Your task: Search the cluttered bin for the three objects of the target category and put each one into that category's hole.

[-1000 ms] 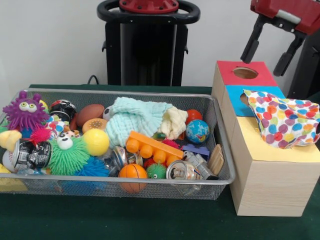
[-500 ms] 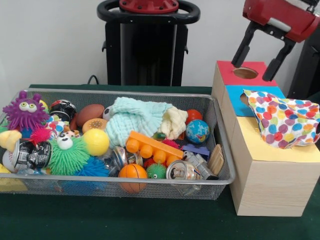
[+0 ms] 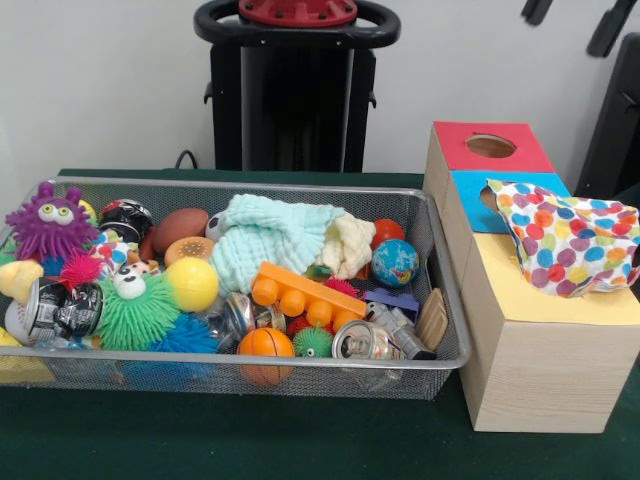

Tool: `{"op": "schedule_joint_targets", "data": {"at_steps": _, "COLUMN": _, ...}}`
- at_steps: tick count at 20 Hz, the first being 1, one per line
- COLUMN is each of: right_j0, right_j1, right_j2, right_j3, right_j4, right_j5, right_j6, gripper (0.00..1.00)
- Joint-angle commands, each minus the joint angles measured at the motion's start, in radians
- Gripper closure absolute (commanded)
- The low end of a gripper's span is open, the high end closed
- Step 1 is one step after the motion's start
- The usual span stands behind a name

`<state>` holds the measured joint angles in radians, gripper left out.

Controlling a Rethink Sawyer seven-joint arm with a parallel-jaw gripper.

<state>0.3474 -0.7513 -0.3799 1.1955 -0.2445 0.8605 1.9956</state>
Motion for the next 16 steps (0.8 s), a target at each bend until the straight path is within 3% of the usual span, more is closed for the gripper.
{"op": "schedule_joint_targets", "data": {"at_steps": 1, "right_j0": 0.055, "right_j1": -0.055, "right_j2": 0.005, "right_j3": 0.197, "right_j4": -0.028, "right_j5": 0.03, "right_j6": 0.11, "gripper": 0.0}}
{"op": "schedule_joint_targets", "data": {"at_steps": 3, "right_j0": 0.054, "right_j1": -0.062, "right_j2": 0.028, "right_j3": 0.237, "right_j4": 0.017, "right_j5": 0.02, "right_j6": 0.135, "gripper": 0.0}}
{"op": "schedule_joint_targets", "data": {"at_steps": 6, "right_j0": 0.002, "right_j1": -0.095, "right_j2": 0.115, "right_j3": 0.337, "right_j4": 0.165, "right_j5": 0.044, "right_j6": 0.137, "gripper": 0.0}}
{"op": "schedule_joint_targets", "data": {"at_steps": 9, "right_j0": -0.015, "right_j1": -0.103, "right_j2": 0.132, "right_j3": 0.33, "right_j4": 0.214, "right_j5": 0.085, "right_j6": 0.107, "gripper": 0.0}}
{"op": "schedule_joint_targets", "data": {"at_steps": 16, "right_j0": -0.03, "right_j1": -0.026, "right_j2": 0.12, "right_j3": 0.224, "right_j4": 0.214, "right_j5": 0.113, "right_j6": 0.102, "gripper": 0.0}}
